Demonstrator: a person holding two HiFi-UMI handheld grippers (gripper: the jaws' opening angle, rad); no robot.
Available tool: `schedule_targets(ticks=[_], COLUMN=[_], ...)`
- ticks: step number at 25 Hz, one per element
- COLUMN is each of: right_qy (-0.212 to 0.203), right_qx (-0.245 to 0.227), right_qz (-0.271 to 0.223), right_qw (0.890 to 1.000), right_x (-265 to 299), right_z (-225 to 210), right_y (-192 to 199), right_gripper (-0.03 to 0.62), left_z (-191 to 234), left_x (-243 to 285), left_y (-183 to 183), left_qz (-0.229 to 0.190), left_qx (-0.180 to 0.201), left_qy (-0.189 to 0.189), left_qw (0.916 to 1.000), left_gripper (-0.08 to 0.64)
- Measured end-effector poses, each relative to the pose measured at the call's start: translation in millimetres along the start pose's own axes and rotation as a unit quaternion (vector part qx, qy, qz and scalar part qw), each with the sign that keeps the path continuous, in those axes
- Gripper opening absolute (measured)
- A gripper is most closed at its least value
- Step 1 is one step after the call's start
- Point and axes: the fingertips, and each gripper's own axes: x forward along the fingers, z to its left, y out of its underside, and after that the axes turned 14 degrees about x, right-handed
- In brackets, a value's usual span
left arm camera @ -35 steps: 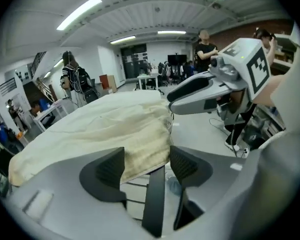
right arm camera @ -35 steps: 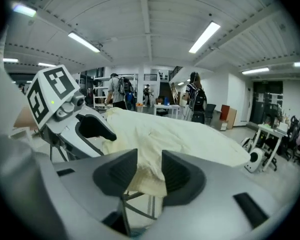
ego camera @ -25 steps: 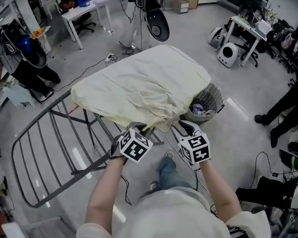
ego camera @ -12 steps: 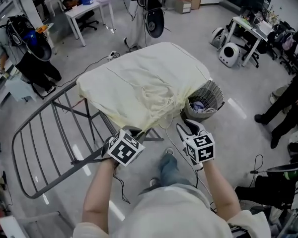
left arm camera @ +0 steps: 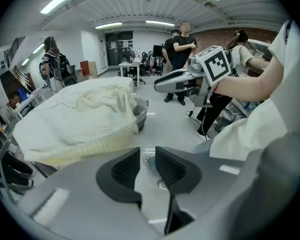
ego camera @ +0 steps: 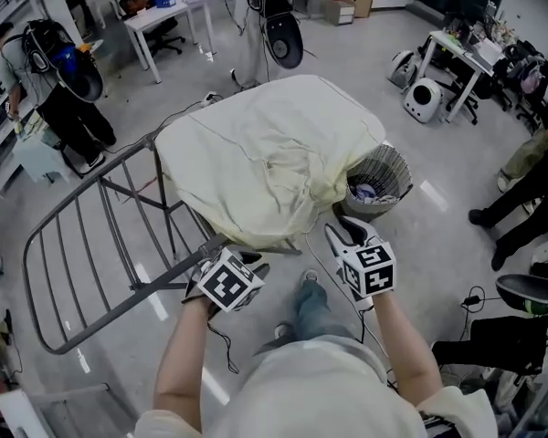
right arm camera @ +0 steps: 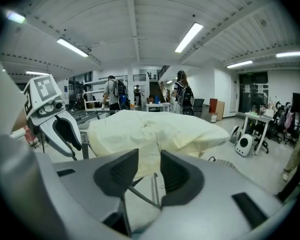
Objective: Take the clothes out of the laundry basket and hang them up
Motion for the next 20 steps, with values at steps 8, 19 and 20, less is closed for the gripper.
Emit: schedule_targets(ticks=[8, 19, 20], right_qy=[0.009, 0.035, 0.039], right_qx=[0.014, 0.045, 0.049], right_qz=[-0.011, -0.021, -0.023], right_qw=[1.000, 0.998, 0.998], right_x=[-20, -44, -47], right_z=[-17, -79, -91], right_y=[-4, 9, 9], right_gripper=[0.143, 0.132, 0.130], left_z=[-5, 14, 17], left_x=[-7, 33, 41], left_y=[-6, -76, -87], left_qz=[-0.027, -0.098, -0.104], left_qx=[-0.046, -0.084, -0.090], left_qy=[-0.034, -0.092, -0.097], left_qw=[0.9980, 0.9874, 0.9857], left_gripper=[0.210, 0.051, 0.035])
